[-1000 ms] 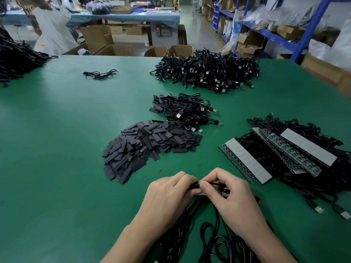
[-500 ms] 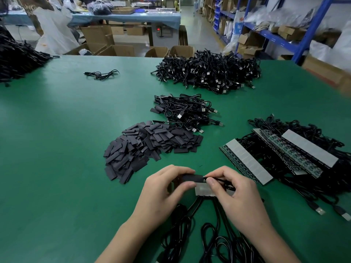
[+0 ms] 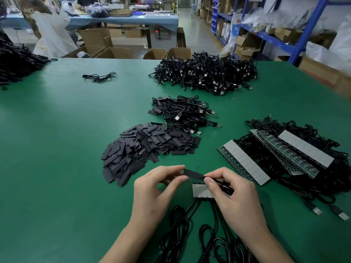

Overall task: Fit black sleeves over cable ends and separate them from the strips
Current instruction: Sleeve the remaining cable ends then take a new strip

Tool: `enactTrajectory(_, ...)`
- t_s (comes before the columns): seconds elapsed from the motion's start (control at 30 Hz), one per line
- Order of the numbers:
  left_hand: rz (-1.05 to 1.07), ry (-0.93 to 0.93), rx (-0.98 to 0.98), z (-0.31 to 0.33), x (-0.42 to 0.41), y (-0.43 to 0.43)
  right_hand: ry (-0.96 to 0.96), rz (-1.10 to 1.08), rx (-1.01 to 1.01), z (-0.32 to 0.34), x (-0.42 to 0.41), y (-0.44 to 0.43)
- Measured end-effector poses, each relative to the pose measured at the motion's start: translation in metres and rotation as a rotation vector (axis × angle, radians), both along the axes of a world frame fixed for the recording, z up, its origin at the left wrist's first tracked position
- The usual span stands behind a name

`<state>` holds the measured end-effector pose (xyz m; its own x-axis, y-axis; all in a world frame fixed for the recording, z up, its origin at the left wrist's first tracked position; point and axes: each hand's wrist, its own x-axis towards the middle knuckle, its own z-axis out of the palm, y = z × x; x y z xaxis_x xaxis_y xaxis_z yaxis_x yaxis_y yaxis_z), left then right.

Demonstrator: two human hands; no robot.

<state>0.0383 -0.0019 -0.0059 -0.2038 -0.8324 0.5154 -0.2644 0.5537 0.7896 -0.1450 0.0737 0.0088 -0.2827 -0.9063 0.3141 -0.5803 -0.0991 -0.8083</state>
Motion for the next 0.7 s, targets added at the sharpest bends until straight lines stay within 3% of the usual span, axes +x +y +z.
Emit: enactTrajectory(0.7,-0.002,-0.058,-0.082,-0.005,-0.006,0.006,0.111,-0.114,0.006,-0.011,0.002,-0.001)
